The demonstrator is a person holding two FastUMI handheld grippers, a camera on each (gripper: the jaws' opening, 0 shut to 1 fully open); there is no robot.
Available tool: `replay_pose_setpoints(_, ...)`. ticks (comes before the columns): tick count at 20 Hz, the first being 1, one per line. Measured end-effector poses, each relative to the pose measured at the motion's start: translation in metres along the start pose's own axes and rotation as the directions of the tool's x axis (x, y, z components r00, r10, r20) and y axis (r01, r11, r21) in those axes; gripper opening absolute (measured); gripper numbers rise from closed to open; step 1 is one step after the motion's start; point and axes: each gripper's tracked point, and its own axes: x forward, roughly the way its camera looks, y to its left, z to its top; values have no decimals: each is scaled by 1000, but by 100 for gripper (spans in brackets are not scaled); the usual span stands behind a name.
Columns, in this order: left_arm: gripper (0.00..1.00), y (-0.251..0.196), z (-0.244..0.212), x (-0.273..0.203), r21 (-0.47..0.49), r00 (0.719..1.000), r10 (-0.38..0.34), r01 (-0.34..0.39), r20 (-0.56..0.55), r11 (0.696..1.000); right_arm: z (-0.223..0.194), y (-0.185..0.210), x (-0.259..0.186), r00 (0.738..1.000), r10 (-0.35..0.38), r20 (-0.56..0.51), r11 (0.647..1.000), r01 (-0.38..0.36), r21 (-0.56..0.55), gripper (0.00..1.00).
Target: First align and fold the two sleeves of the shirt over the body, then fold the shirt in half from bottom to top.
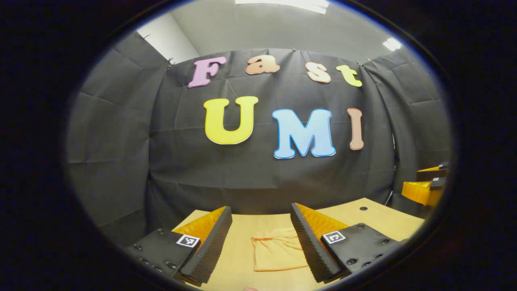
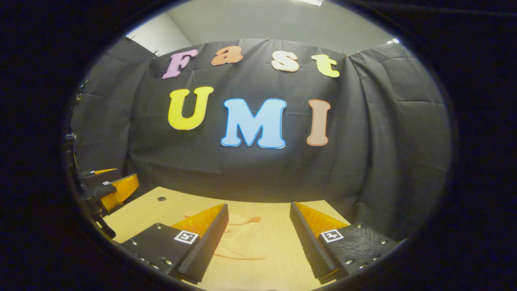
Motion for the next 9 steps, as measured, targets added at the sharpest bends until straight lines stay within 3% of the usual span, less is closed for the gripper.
replay_pose_setpoints(9,99,-19,13,-19,21,1000,-13,13,10,1000,12,-6,-15,999,2,42,1000,-3,8,94)
